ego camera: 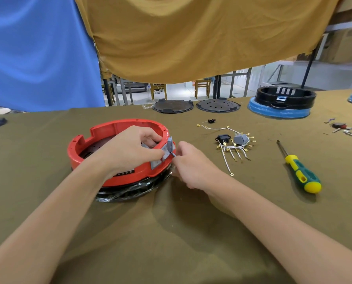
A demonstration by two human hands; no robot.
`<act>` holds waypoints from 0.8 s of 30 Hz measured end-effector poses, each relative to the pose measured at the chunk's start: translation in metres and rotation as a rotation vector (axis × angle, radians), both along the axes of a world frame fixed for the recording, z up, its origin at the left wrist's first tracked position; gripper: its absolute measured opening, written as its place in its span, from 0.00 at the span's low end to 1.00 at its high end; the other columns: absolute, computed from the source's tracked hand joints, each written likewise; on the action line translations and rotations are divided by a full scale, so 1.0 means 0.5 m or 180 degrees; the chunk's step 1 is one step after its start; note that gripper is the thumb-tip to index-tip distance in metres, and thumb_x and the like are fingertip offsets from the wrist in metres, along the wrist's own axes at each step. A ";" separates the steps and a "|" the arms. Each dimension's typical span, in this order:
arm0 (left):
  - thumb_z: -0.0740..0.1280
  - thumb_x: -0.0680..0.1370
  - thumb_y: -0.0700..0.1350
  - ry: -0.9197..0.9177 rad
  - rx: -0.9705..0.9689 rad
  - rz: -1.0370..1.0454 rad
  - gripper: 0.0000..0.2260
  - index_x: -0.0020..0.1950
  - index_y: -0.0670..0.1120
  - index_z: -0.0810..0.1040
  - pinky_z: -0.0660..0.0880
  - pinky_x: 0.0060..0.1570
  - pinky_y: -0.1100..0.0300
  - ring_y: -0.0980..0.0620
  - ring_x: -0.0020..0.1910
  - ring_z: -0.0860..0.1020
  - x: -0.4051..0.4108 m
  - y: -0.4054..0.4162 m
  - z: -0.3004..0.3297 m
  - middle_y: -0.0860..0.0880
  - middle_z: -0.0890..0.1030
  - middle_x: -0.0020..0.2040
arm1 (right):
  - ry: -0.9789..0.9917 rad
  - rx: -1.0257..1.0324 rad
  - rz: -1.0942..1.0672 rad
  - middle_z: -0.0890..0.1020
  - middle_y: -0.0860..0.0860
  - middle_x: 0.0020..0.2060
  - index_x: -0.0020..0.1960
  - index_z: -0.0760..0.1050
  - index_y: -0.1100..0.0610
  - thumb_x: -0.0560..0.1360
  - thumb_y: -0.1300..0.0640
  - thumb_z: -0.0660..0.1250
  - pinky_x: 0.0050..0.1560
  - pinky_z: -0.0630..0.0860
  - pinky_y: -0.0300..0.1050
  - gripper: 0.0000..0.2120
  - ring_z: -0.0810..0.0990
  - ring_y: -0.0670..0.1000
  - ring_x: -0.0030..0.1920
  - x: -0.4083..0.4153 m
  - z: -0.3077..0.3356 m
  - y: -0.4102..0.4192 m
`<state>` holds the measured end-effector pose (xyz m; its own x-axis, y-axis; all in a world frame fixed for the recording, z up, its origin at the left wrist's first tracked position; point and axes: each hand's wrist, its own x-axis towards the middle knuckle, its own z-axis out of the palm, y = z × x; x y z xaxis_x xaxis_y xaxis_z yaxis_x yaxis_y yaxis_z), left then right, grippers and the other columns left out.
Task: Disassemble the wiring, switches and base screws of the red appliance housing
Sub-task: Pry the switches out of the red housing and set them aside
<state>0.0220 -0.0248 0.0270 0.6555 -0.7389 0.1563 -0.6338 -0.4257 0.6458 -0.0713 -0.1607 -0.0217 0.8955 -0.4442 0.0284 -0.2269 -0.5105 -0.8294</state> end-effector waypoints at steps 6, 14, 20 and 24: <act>0.75 0.71 0.46 0.0284 0.0031 -0.0163 0.10 0.49 0.59 0.82 0.71 0.42 0.65 0.67 0.40 0.80 -0.015 0.003 0.004 0.61 0.84 0.45 | -0.0257 -0.0805 -0.0263 0.75 0.53 0.38 0.44 0.64 0.55 0.81 0.58 0.55 0.32 0.62 0.47 0.07 0.71 0.53 0.35 -0.027 0.022 -0.036; 0.75 0.72 0.46 0.0182 -0.0048 -0.0042 0.10 0.50 0.58 0.82 0.73 0.41 0.66 0.66 0.40 0.81 -0.011 0.000 0.002 0.58 0.85 0.44 | -0.0182 -0.0683 -0.0552 0.76 0.49 0.39 0.44 0.72 0.55 0.79 0.53 0.59 0.32 0.63 0.45 0.07 0.72 0.47 0.38 -0.038 0.018 -0.014; 0.75 0.72 0.46 -0.0006 -0.0164 0.0186 0.09 0.47 0.59 0.82 0.72 0.40 0.66 0.67 0.39 0.80 -0.003 -0.003 -0.006 0.62 0.84 0.39 | -0.0189 -0.0577 -0.0432 0.78 0.49 0.38 0.45 0.75 0.56 0.77 0.56 0.61 0.30 0.64 0.43 0.05 0.74 0.50 0.35 -0.050 0.012 0.009; 0.75 0.72 0.47 -0.0059 -0.0134 0.0173 0.09 0.48 0.59 0.82 0.74 0.41 0.65 0.68 0.39 0.80 -0.002 -0.004 -0.005 0.60 0.85 0.41 | -0.0243 -0.0601 -0.0374 0.79 0.51 0.41 0.47 0.74 0.57 0.79 0.57 0.60 0.31 0.66 0.43 0.06 0.75 0.52 0.38 -0.042 0.006 0.020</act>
<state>0.0210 -0.0269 0.0243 0.6911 -0.6948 0.1992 -0.6226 -0.4324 0.6522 -0.0924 -0.1506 -0.0184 0.8300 -0.5257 0.1865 -0.2343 -0.6320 -0.7387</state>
